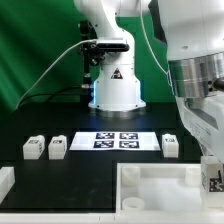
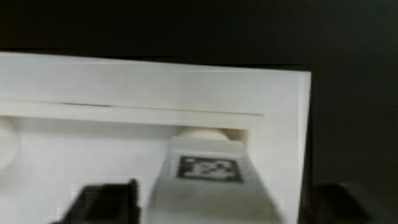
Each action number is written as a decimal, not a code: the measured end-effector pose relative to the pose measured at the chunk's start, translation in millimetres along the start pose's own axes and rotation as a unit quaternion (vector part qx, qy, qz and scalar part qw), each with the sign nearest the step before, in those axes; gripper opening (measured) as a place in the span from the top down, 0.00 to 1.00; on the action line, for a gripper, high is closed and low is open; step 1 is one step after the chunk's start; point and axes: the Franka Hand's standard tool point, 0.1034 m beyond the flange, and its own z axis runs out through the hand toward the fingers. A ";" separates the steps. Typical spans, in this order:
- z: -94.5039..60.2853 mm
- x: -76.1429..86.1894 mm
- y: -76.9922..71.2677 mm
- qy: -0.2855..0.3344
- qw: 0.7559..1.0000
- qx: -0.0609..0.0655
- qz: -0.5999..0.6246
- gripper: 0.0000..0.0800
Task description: Assemble one leg
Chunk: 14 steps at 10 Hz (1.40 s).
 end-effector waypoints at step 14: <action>-5.4 0.0 -5.0 0.031 0.839 -0.045 -0.542 0.62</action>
Offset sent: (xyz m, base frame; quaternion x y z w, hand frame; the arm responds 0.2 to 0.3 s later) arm -0.0016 0.0124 0.0056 -0.0334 0.0211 -0.2996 0.9532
